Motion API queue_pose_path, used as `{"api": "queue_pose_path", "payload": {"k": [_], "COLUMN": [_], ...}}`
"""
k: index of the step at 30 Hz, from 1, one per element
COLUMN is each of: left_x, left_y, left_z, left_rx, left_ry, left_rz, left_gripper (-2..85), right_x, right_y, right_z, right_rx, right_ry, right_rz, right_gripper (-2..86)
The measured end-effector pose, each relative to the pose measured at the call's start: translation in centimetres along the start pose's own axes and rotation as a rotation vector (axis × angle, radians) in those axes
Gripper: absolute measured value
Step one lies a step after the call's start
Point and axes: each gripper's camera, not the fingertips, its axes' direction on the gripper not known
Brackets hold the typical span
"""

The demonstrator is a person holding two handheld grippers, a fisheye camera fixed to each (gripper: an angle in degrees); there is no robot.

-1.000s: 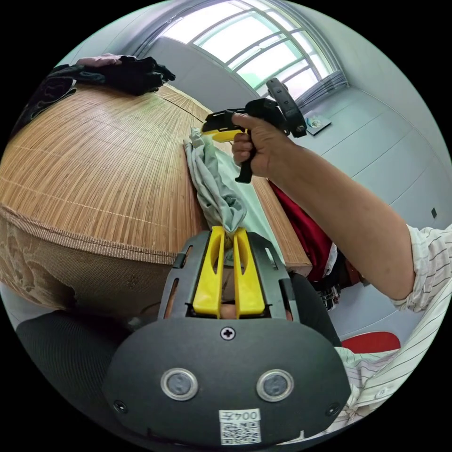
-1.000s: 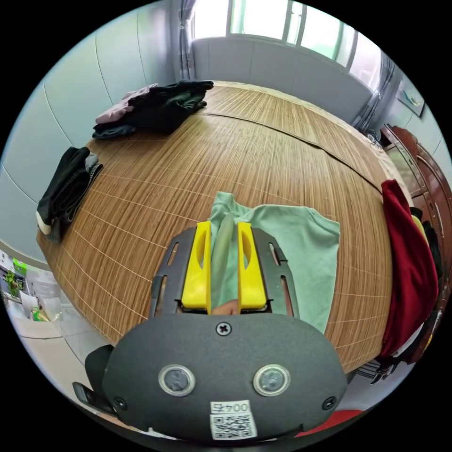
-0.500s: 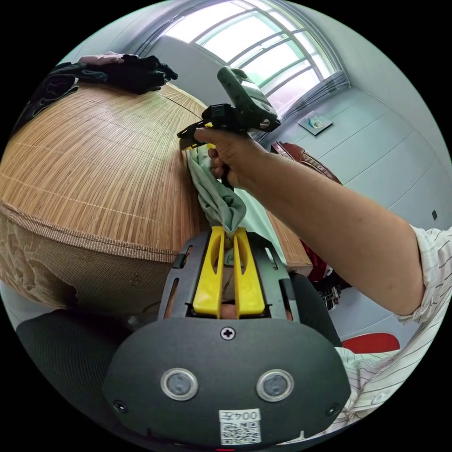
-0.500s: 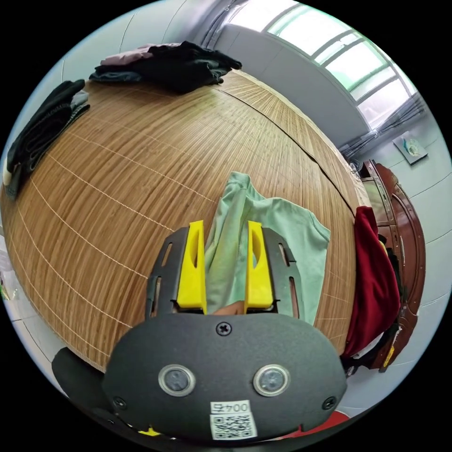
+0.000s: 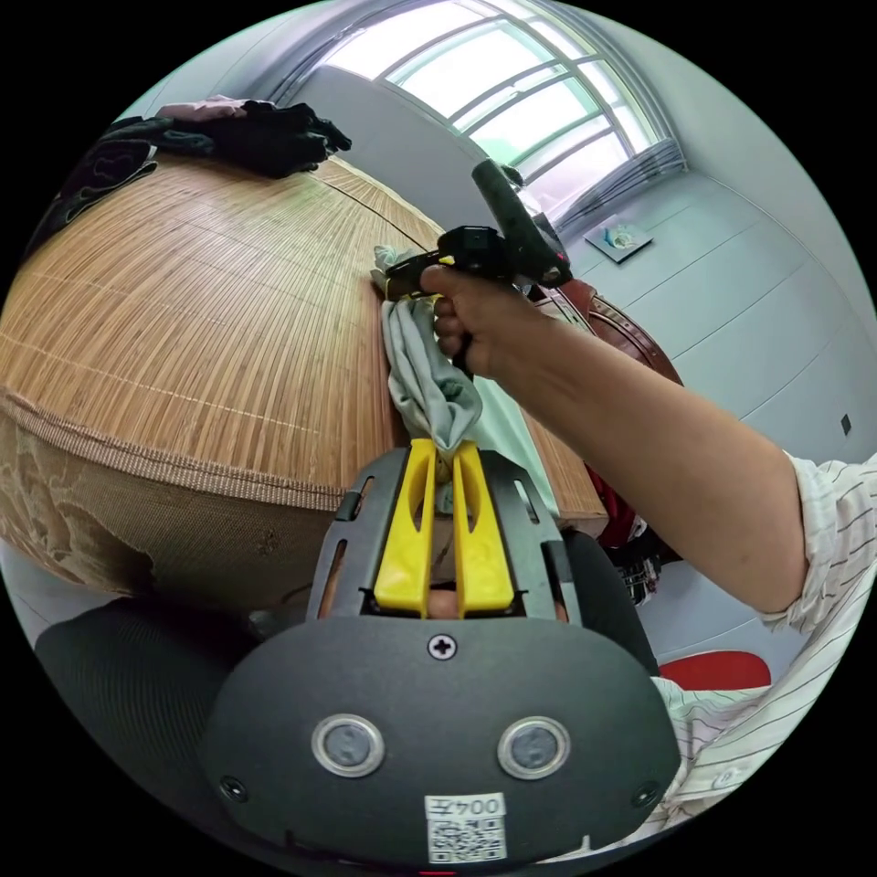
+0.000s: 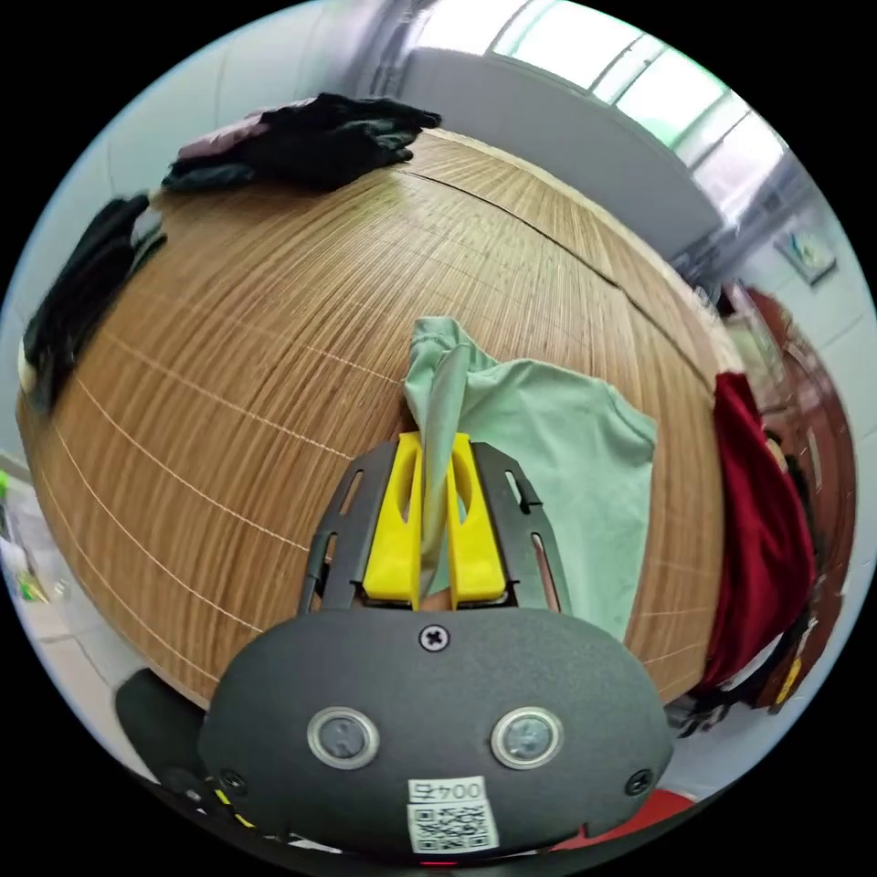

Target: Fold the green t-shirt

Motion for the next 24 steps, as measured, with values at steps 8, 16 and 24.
{"api": "queue_pose_path", "payload": {"k": [8,16,24], "left_x": [-5.0,-12.0,-19.5], "left_y": [-4.2,-7.3,-9.4], "left_z": [-4.5,-11.0,-19.0], "left_rx": [0.002,0.059,0.156], "left_ry": [0.010,0.008,-0.052], "left_rz": [-0.113,-0.200,-0.257], "left_gripper": [3.1,3.1,3.1], "right_x": [7.2,1.0,-8.9], "right_y": [-2.7,-7.9,-13.3], "right_z": [0.9,0.5,-2.1], "right_rx": [-0.048,-0.044,-0.010], "right_ry": [-0.350,-0.374,-0.430], "right_rz": [0.346,0.274,0.173], "right_gripper": [3.9,4.0,4.0]}}
